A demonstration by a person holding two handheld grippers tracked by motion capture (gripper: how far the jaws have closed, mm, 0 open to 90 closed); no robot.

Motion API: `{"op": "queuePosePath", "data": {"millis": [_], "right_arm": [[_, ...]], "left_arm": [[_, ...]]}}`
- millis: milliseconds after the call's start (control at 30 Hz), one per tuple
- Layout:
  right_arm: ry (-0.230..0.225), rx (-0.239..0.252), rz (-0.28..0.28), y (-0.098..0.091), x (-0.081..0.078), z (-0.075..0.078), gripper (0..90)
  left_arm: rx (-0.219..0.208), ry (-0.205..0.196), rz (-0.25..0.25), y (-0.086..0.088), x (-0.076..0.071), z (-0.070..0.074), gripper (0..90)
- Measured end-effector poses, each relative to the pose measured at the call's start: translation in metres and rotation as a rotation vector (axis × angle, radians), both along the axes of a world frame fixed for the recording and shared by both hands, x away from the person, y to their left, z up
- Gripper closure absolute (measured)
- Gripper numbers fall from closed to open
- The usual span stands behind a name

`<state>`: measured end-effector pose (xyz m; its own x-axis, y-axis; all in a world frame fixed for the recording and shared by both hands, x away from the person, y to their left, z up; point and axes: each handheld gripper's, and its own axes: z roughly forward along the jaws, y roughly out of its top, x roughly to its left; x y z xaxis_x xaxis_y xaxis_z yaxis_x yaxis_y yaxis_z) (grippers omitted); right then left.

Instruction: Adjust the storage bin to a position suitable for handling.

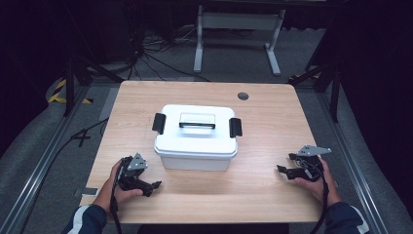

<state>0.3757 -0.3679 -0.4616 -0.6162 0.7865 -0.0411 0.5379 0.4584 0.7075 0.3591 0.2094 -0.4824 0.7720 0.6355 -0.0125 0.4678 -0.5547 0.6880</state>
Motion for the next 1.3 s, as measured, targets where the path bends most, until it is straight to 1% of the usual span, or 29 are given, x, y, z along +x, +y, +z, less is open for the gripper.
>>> {"op": "queuePosePath", "data": {"millis": [100,167,200,300,400,433,567,633,733,767,800,867,967,1000,1100,1300], "right_arm": [[-0.003,-0.058,0.029,0.003,0.0,0.004,27.9],[0.004,-0.081,0.048,0.005,0.0,0.007,28.7],[0.01,-0.086,0.056,0.005,0.0,0.009,29.3],[0.003,-0.083,0.066,0.005,0.001,0.017,30.6],[-0.011,-0.079,0.081,0.007,0.001,0.031,31.4],[-0.016,-0.079,0.089,0.009,0.002,0.036,31.8],[-0.036,-0.095,0.125,0.017,0.004,0.057,33.2],[-0.042,-0.097,0.153,0.024,0.006,0.067,33.9],[-0.061,-0.117,0.188,0.035,0.008,0.082,34.9],[-0.061,-0.117,0.188,0.035,0.008,0.082,34.9],[-0.063,-0.115,0.203,0.039,0.008,0.087,35.0],[-0.076,-0.132,0.229,0.047,0.01,0.098,35.3],[-0.087,-0.142,0.244,0.056,0.012,0.113,35.0],[-0.102,-0.148,0.254,0.06,0.013,0.119,35.0],[-0.116,-0.148,0.27,0.068,0.015,0.131,34.7],[-0.155,-0.188,0.314,0.091,0.02,0.156,35.8]], "left_arm": [[0.0,0.0,0.0,0.0,0.0,0.0,0.3],[0.0,0.0,0.0,0.0,0.0,0.0,0.4],[0.0,0.0,0.0,0.0,0.0,0.0,0.3],[-0.005,-0.002,0.001,0.0,0.0,0.0,0.4],[-0.001,0.003,-0.002,0.0,0.0,0.0,0.4],[-0.006,-0.003,0.001,0.0,0.0,0.0,0.4],[-0.005,-0.002,0.0,0.0,0.0,0.0,0.4],[-0.003,0.0,-0.003,0.0,0.0,0.0,0.4],[-0.004,-0.002,-0.001,0.0,0.0,0.0,0.5],[-0.002,0.0,-0.003,0.0,0.0,0.0,0.5],[-0.002,0.0,-0.003,0.0,0.0,0.0,0.5],[-0.002,0.0,-0.003,0.0,0.0,0.0,0.5],[-0.004,-0.003,-0.001,0.0,0.0,0.0,0.5],[-0.002,0.0,-0.003,0.0,0.0,0.0,0.5],[-0.002,0.0,-0.003,0.0,0.0,0.0,0.5],[-0.004,-0.003,-0.001,0.0,0.0,0.0,0.5]]}}
